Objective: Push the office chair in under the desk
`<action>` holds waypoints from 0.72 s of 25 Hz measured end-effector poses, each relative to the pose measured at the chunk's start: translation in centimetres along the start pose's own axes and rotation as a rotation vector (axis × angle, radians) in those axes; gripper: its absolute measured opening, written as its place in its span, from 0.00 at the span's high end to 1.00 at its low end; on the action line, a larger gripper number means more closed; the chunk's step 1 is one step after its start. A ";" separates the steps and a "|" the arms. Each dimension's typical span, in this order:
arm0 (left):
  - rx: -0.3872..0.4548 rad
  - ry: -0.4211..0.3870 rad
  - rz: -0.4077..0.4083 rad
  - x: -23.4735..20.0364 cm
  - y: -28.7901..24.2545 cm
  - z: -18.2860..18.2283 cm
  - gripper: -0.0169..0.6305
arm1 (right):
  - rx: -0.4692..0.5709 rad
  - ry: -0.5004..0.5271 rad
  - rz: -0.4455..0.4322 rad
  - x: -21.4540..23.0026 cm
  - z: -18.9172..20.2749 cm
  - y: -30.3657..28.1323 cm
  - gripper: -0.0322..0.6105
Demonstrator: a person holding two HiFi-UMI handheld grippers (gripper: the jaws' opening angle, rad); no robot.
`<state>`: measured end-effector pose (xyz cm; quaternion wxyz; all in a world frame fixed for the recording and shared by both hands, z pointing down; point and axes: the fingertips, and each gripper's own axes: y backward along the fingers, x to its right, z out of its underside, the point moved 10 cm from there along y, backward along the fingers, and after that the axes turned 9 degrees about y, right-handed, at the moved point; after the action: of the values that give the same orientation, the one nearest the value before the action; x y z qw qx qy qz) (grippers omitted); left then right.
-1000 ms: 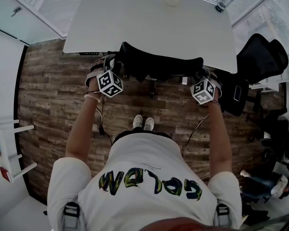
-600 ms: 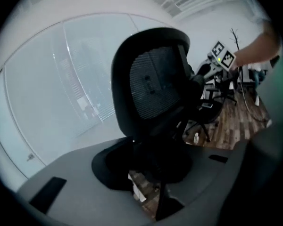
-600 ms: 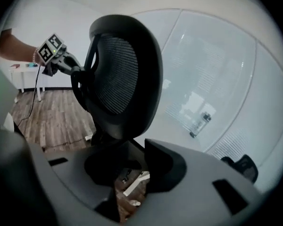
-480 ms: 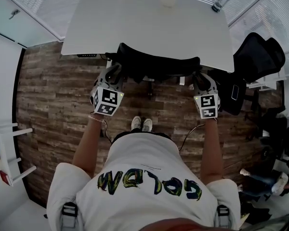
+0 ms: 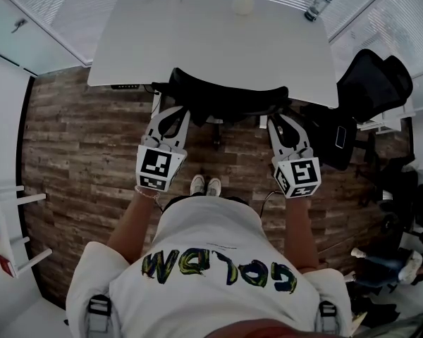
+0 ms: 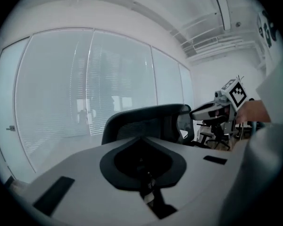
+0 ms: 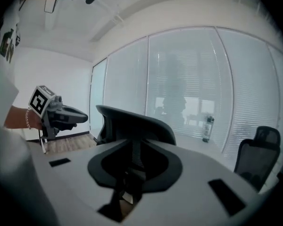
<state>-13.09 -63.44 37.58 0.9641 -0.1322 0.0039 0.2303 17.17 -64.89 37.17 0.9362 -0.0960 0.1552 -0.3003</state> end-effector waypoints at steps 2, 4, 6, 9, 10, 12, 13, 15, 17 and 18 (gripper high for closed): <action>0.029 0.034 0.013 0.5 0.4 -0.7 0.96 | 0.021 0.000 -0.008 -1.0 -1.1 0.3 0.85; 0.060 0.068 0.032 1.0 0.8 -1.6 0.96 | 0.039 0.001 -0.014 -1.9 -2.0 0.7 0.85; 0.084 0.094 0.057 1.5 1.1 -2.5 0.96 | 0.058 -0.003 -0.017 -2.4 -2.9 1.0 0.86; 0.092 0.109 0.096 2.3 1.4 -3.2 0.96 | 0.084 -0.018 -0.029 -3.3 -4.0 1.5 0.86; 0.096 0.108 0.105 2.5 1.6 -3.4 0.96 | 0.091 -0.022 -0.031 -3.5 -4.3 1.7 0.86; 0.109 0.104 0.114 2.9 1.9 -3.8 0.96 | 0.105 -0.024 -0.033 -4.0 -5.0 2.0 0.87; 0.115 0.103 0.118 3.2 2.1 -3.9 0.96 | 0.111 -0.022 -0.034 -4.1 -5.3 2.1 0.87; 0.124 0.106 0.131 3.7 2.3 -4.1 0.96 | 0.119 -0.016 -0.033 -4.3 -5.9 2.3 0.88; 0.132 0.106 0.138 4.1 2.5 -4.3 0.96 | 0.124 -0.020 -0.030 -4.6 -6.3 2.4 0.89; 0.136 0.110 0.138 4.2 2.6 -4.3 0.96 | 0.129 -0.022 -0.030 -4.7 -6.5 2.5 0.89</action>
<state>-10.23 -60.48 32.46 0.9511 -0.0783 0.0816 0.2875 12.63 -60.72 31.51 0.9374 -0.0412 0.1240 -0.3227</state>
